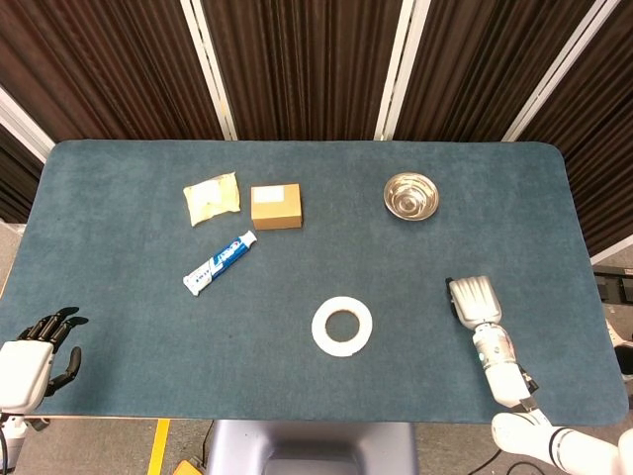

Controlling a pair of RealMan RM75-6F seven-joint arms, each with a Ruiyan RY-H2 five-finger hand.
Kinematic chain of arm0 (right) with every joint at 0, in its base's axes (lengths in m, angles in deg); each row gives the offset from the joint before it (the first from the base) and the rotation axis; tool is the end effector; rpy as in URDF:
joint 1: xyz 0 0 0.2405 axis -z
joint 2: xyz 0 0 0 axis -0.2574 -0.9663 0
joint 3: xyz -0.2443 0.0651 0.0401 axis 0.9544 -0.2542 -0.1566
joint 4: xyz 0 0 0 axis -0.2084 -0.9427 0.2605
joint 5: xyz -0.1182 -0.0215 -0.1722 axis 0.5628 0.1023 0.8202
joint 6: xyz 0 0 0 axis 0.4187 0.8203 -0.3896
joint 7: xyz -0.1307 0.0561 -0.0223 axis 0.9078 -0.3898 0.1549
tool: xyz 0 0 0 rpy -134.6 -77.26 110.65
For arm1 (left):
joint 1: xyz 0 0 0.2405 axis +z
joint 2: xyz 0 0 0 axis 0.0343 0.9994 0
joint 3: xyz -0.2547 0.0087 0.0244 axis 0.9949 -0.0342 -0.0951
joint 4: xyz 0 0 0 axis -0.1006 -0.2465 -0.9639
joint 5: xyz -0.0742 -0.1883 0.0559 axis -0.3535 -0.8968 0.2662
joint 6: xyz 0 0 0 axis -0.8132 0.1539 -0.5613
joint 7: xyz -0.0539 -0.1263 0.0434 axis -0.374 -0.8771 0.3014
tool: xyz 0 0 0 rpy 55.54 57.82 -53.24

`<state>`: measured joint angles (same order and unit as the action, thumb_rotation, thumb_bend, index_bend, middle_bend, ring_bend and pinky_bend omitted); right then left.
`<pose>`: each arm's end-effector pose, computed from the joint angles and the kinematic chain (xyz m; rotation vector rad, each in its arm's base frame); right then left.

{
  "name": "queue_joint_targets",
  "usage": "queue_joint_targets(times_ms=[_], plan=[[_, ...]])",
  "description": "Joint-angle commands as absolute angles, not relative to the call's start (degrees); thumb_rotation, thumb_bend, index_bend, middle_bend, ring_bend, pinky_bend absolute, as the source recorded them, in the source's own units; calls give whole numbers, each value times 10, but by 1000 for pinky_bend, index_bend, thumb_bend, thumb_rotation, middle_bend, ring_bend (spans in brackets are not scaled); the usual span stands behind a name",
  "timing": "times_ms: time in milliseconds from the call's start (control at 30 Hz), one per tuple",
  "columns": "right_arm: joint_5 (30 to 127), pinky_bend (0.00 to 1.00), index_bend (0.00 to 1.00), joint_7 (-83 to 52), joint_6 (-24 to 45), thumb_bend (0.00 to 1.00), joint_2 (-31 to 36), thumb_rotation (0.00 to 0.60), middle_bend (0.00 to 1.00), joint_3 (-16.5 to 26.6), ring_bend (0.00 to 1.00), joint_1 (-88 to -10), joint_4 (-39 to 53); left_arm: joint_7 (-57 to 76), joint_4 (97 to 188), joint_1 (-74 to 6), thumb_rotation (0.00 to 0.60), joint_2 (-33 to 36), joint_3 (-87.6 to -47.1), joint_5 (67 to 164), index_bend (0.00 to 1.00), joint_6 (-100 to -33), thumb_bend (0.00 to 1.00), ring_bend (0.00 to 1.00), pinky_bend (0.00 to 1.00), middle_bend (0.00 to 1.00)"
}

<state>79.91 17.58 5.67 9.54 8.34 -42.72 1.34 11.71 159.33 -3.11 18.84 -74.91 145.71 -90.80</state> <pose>-0.2945 -0.3134 0.0064 1.6905 -0.7580 0.4528 -0.3047 0.1738 0.1509 -1.4809 -0.7916 -0.9136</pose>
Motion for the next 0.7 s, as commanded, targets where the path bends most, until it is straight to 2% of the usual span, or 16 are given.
queue_joint_targets(times_ms=[33, 367, 700], plan=[[799, 960, 607, 177, 56, 448, 98, 600, 938, 84, 982, -428, 9, 117, 1593, -31, 600, 188, -749, 1458, 303, -908, 544, 266, 445, 204], [799, 974, 644, 170, 55, 448, 105, 600, 954, 85, 993, -430, -6, 114, 1593, -31, 600, 189, -750, 1459, 307, -908, 543, 265, 444, 204], [821, 981, 737, 143, 73, 448, 88, 600, 961, 86, 1000, -424, 24, 116, 1592, -32, 600, 189, -750, 1457, 308, -906, 543, 265, 445, 204]])
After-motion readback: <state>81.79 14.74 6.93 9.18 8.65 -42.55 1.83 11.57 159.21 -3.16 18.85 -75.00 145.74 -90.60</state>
